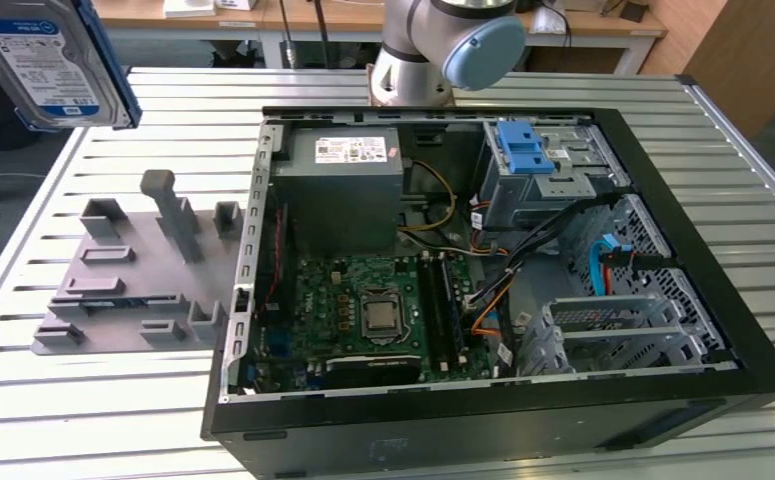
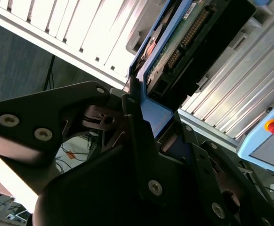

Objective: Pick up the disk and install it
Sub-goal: 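Pick up the disk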

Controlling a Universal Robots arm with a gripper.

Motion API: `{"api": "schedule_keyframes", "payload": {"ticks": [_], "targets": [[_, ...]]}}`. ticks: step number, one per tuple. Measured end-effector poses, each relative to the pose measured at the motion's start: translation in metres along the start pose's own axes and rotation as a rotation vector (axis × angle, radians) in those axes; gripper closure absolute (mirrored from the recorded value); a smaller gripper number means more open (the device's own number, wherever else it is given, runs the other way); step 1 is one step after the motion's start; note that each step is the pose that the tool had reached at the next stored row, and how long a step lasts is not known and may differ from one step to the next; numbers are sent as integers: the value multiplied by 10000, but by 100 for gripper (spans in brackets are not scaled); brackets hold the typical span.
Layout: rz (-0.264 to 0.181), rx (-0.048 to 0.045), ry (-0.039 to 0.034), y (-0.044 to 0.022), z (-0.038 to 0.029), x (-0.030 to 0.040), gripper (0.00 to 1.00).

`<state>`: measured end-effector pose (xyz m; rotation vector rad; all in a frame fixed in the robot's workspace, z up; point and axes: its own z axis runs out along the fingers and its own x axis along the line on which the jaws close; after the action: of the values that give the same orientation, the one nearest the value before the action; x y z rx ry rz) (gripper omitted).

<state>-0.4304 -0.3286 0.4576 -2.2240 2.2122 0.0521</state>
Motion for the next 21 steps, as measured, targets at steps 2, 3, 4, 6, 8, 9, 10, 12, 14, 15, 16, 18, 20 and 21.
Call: {"api": "schedule_keyframes", "payload": {"ticks": [2, 3, 4, 6, 8, 9, 10, 12, 14, 15, 16, 18, 20, 21], "targets": [[-2, -1, -7, 0, 0, 1, 64], [-2, -1, -10, 0, -4, 1, 64], [-2, -1, -10, 1, -13, 1, 64], [-2, 1, -13, 2, -47, 0, 64], [-2, 0, -18, 2, -86, -1, 64], [-2, 1, -23, 3, -105, -2, 64], [-3, 1, -26, 3, -123, -2, 64], [-2, 0, -26, 3, -146, -3, 64], [-2, 1, -27, 3, -158, -3, 64], [-2, 0, -26, 3, -161, -3, 64], [-2, 0, -27, 3, -161, -3, 64], [-3, 1, -27, 3, -161, -3, 64], [-3, 0, -27, 3, -161, -3, 64], [-3, -2, -27, -1, -162, -3, 64]]}}
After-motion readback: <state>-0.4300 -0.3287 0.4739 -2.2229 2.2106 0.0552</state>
